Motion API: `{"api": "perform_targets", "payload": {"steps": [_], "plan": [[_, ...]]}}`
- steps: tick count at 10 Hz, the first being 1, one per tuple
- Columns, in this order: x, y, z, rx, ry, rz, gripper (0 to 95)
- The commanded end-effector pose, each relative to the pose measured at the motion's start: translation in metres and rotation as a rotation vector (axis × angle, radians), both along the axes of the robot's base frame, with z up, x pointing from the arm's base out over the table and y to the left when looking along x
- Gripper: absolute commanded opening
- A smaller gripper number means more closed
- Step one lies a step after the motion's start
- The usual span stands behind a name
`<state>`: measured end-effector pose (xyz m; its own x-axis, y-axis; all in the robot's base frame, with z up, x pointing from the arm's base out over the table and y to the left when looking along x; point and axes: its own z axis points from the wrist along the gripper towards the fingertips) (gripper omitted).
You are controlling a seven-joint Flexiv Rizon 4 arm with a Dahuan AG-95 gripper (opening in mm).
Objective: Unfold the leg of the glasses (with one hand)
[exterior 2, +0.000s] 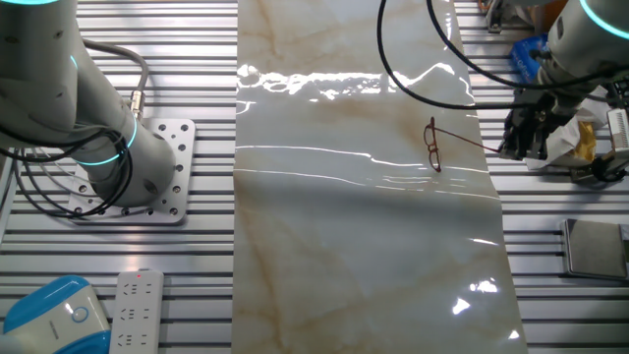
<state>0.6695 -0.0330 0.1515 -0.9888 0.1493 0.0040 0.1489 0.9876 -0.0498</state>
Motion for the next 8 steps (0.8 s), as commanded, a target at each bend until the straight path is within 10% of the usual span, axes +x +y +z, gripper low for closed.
{"api": "perform_targets", "payload": {"steps": [1, 5, 6, 8], "plan": [[0.0, -0.0006, -0.0037, 0.003, 0.002, 0.001, 0.0], [-0.0005, -0.0014, -0.006, 0.036, 0.006, 0.011, 0.0], [-0.0005, -0.0014, -0.006, 0.037, 0.008, 0.024, 19.0], [-0.0005, -0.0014, -0.006, 0.043, 0.009, 0.023, 19.0]]}}
